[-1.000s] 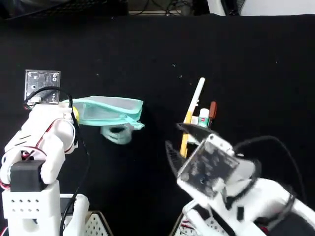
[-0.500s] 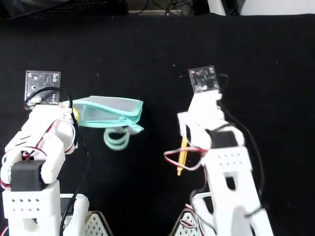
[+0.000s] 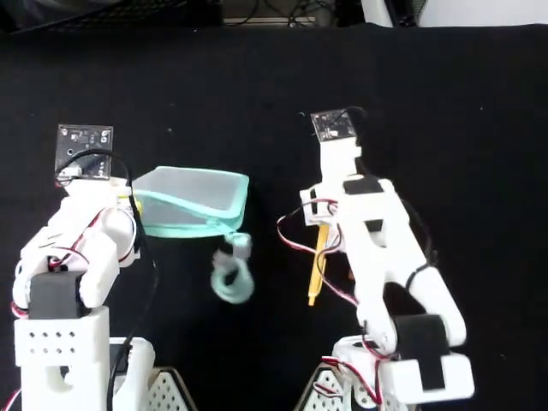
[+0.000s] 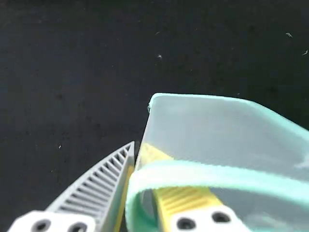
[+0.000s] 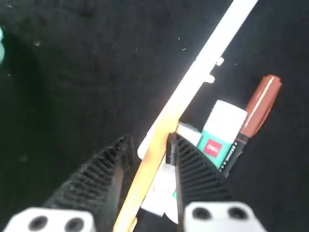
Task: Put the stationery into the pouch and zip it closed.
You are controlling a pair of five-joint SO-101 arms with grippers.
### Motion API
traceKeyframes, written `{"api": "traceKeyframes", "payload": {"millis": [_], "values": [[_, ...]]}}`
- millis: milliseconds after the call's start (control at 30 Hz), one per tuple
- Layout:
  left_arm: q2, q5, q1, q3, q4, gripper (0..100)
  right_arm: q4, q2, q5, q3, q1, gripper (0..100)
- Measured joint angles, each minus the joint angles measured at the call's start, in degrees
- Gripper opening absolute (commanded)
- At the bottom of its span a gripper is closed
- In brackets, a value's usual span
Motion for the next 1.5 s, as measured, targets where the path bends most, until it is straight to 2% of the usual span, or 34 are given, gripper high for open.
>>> {"api": "traceKeyframes", "payload": {"millis": [433,567,800,933,1067,1267,1367,1500], "values": [[0.00,0.00,0.00,0.00,0.00,3,-4.04,6.51,0.00,-2.46,0.35,11.9],[0.00,0.00,0.00,0.00,0.00,3,-4.04,6.86,0.00,-2.55,0.44,1.2],[0.00,0.00,0.00,0.00,0.00,3,-3.96,6.24,0.00,-2.46,0.53,1.2],[0.00,0.00,0.00,0.00,0.00,3,-3.43,-1.76,0.00,1.23,1.32,1.2],[0.00,0.00,0.00,0.00,0.00,3,-1.58,-16.53,0.00,7.38,1.76,1.2],[0.00,0.00,0.00,0.00,0.00,3,8.70,-43.60,0.62,11.78,-2.73,1.3],[0.00,0.00,0.00,0.00,0.00,3,14.51,-52.04,5.98,14.59,-6.51,1.3],[0.00,0.00,0.00,0.00,0.00,3,20.13,-54.86,15.65,21.19,-8.09,1.3]]}}
